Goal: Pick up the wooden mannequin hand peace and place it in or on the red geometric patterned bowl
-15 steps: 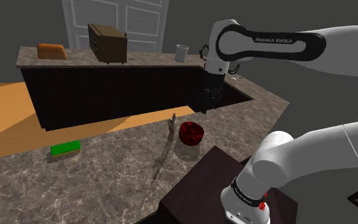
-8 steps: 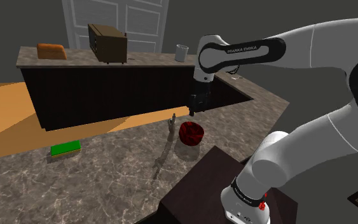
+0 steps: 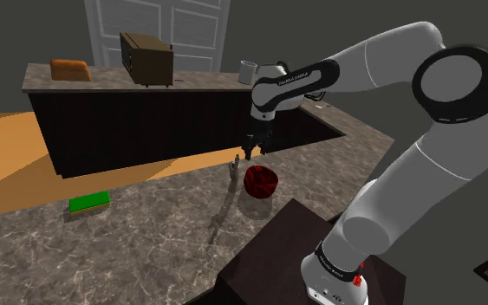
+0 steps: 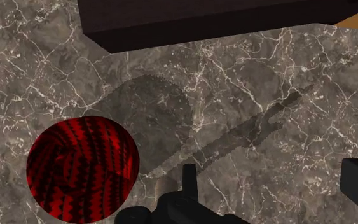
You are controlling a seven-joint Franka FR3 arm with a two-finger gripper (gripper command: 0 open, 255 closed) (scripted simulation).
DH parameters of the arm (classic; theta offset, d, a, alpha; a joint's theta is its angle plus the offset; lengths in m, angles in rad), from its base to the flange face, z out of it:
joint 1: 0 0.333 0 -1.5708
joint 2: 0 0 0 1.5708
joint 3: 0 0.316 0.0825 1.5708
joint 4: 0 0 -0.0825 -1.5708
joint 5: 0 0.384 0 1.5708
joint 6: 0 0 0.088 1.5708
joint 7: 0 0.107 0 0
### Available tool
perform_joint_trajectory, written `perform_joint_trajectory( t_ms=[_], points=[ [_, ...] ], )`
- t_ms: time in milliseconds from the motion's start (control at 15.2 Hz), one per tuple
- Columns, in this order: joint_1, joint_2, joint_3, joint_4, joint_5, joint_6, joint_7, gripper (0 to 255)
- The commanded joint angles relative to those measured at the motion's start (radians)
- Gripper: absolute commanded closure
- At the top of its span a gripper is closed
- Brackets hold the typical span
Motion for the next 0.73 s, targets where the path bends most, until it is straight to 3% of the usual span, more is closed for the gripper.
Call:
perform_joint_trajectory(
  t_ms=[0,660],
  points=[
    [-0.004,0.077,-0.009,0.026,0.011,0.060,-0.015,0],
    [-0.043,0.459,-0.022,0.270,0.098,0.231,-0.091,0]
  ],
)
